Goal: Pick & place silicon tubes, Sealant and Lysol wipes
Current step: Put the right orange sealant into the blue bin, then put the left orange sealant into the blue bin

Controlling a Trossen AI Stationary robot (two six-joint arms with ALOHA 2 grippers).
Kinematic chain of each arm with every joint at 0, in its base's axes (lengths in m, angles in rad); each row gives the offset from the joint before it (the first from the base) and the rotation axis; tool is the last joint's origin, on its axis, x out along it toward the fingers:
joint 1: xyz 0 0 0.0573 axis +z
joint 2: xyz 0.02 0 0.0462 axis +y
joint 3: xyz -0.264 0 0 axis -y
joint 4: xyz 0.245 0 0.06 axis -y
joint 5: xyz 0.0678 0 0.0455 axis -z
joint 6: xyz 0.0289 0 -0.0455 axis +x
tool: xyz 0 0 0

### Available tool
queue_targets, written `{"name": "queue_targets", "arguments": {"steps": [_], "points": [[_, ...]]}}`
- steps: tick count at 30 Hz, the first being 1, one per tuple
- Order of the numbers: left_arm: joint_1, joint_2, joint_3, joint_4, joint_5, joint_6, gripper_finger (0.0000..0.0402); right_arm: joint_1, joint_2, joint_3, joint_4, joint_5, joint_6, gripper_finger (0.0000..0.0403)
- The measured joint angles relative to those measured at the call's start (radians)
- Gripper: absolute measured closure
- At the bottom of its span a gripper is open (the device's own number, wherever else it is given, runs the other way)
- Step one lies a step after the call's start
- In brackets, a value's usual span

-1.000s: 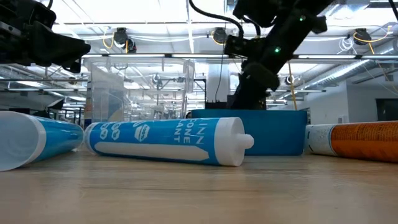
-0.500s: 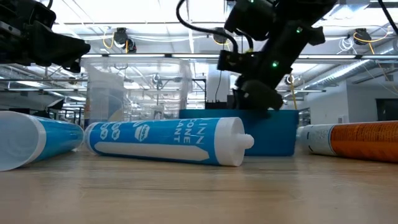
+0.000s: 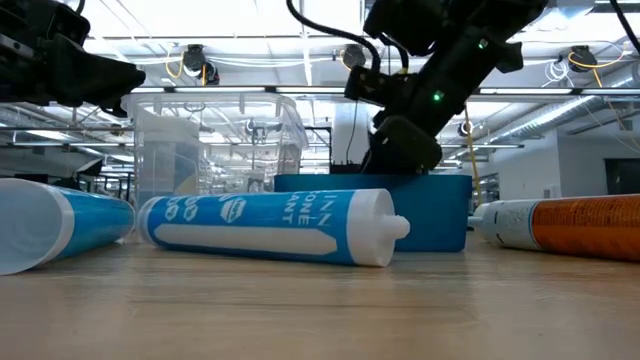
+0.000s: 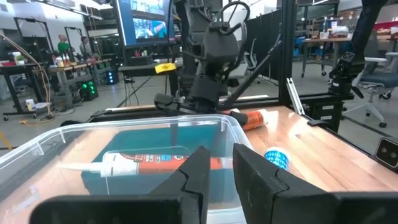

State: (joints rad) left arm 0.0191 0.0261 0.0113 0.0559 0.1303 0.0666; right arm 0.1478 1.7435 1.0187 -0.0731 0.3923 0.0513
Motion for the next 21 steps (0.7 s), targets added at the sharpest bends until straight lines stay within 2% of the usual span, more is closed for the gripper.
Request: {"name": "queue_targets", "arguments": {"steps": [3,6,11,13,17,21], "points": [[0.0,0.0,0.0,0.0,0.0,0.0,0.0325,0.013,-0.05,0.0,-0.07,0.0,0.07,0.0079],[0.0,0.0,0.0,-0.001,0.0,0.0,0.0325,0.032,-0.133,0.001,-0.221,-0.023,0.248,0.0079],[0.0,0.0,0.0,-0.001,0.0,0.0,0.0325,0.077,-0.262,0.002,-0.45,-0.279,0.714,0.0079],[0.0,0.0,0.0,0.0,0.0,0.0,0.0325,0.121,-0.282,0.002,-0.52,-0.342,0.858,0.0079],[0.0,0.0,0.0,0.001,0.0,0.0,0.0325,0.205,-0.286,0.002,-0.637,-0.395,1.082,0.0086],[0.0,0.0,0.0,0.0,0.0,0.0,0.0325,0.254,-0.279,0.001,-0.723,-0.415,1.207,0.0092]]}}
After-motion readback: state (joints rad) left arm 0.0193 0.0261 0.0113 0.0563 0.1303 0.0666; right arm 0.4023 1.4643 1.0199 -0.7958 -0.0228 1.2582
